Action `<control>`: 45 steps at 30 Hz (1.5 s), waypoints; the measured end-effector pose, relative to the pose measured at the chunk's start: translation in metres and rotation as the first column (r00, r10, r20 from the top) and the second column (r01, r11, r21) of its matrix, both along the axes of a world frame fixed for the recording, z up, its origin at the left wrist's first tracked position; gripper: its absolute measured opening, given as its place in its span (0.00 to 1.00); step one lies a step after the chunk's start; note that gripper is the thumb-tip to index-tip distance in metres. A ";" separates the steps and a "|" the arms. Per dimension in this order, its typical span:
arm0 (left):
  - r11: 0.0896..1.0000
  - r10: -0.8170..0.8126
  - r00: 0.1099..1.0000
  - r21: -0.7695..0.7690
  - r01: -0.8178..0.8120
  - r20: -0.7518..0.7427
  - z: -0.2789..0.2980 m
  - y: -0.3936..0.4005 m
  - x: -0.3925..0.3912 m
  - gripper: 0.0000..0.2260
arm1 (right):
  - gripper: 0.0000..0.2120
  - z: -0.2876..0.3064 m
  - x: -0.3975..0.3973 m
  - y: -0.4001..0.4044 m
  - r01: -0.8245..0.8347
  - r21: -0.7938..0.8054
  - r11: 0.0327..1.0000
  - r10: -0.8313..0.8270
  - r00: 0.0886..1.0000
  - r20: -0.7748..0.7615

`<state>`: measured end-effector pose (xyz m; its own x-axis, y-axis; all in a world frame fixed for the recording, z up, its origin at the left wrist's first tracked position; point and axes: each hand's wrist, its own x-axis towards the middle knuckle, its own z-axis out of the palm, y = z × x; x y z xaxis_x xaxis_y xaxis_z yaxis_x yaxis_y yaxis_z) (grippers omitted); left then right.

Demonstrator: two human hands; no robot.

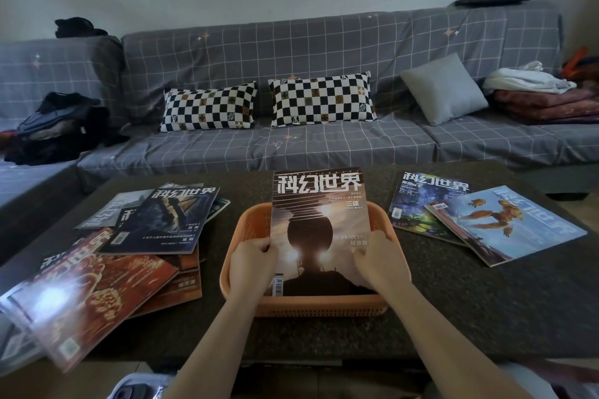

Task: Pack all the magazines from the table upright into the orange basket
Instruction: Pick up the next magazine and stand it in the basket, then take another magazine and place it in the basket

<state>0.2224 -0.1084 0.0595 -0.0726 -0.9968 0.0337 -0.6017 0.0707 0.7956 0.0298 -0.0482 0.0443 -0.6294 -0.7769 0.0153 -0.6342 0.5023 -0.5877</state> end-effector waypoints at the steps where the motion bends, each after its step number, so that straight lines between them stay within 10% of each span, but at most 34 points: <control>1: 1.000 0.009 1.000 0.004 -0.009 0.003 0.000 0.001 -0.001 0.12 | 0.10 0.001 0.001 0.000 -0.001 -0.004 1.000 0.001 1.000 0.003; 12: 0.986 -0.075 0.982 -0.160 0.047 -0.175 0.012 0.032 -0.024 0.10 | 0.22 0.012 -0.002 0.035 -0.042 -0.386 0.921 0.147 0.958 0.247; 26: 0.873 -0.487 0.843 -0.104 0.476 -0.227 0.022 0.050 -0.178 0.11 | 0.16 0.017 -0.109 0.095 0.122 -0.412 0.903 -0.051 0.982 0.181; 37: 0.797 -0.604 0.793 0.096 0.596 0.087 -0.019 0.009 -0.335 0.08 | 0.22 -0.039 -0.219 0.097 0.390 -0.160 0.907 -0.366 0.916 0.163; 45: 0.822 -0.528 0.651 0.134 0.554 0.545 -0.055 -0.031 -0.396 0.31 | 0.25 -0.070 -0.240 0.088 0.375 -0.087 0.923 -0.383 0.919 -0.097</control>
